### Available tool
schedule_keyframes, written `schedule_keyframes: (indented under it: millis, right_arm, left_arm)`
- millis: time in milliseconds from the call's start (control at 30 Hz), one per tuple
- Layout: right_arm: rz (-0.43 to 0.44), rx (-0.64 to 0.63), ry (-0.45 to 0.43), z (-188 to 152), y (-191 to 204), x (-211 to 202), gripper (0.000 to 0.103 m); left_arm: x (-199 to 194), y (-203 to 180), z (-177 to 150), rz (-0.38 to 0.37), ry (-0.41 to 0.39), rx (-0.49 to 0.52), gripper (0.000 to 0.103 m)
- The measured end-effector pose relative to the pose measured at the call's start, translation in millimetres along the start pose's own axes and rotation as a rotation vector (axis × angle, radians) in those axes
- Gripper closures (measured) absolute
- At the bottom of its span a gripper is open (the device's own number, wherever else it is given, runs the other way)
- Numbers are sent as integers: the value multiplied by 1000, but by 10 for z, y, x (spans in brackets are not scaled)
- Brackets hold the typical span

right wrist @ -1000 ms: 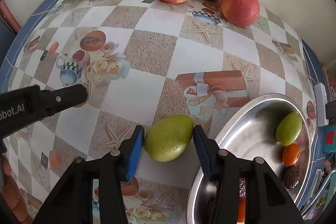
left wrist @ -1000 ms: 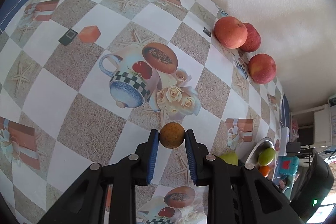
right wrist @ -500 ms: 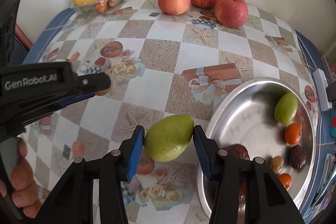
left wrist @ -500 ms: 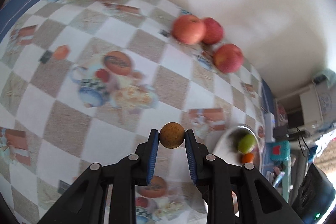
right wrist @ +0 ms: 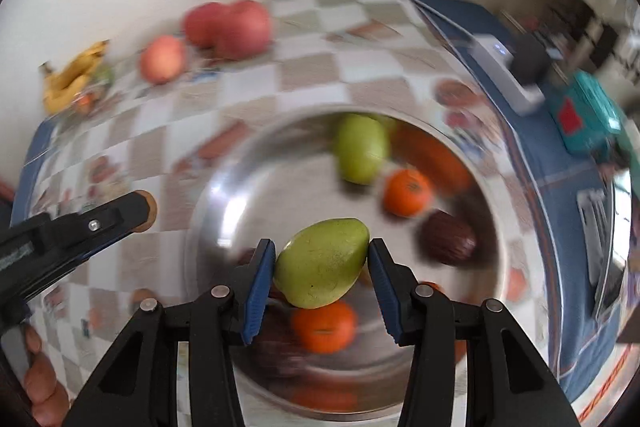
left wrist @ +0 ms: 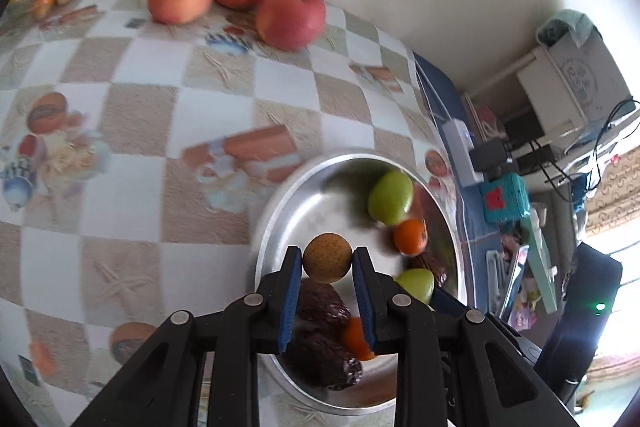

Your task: Organize fruits

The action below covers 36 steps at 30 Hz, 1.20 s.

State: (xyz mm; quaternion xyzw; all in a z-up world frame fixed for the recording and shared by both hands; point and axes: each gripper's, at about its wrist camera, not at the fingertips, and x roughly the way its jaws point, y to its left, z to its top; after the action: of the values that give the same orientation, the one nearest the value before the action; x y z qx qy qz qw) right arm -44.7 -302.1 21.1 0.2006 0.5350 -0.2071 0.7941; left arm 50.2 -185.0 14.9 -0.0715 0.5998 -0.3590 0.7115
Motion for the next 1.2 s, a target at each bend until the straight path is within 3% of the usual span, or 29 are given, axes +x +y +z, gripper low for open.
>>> schedule_keyframes:
  millis: [100,200,267,400,533,600,667,833,1200]
  right_arm:
    - [-7,31,24,-22,-133,86,53]
    - [-1,35,21,-37,-173,90,53]
    - [8,38,16,-47,-176,67,52]
    - [4,36,-5,-65,-170,-16,45]
    - [7,22,-27,-102,-130,-80,31]
    - [-3,1,-37,-158,-88,-109,29]
    - [-17,-22,-48,-222,-54,-134,18]
    - [-20,-51,-61,-417,8,-178,13]
    - [-2,-138,-94,-657,271,-324,12]
  left_arm:
    - [34,21,-33,16,16,1,72]
    - [-38,90,-80,35,6,-3,60]
    - [-106,138,-120,53,-11,-4,44]
    - [-286,282,-252,188,-52,11,27]
    - [-498,462,-420,346,-106,20,0]
    - [-610,570,-525,384,-133,8,0]
    - [-711,683,-618,416,-146,-11,0]
    - [-974,928,-865,501,-172,-49,0]
    - [-990,1011,-982,714,-133,-75,0]
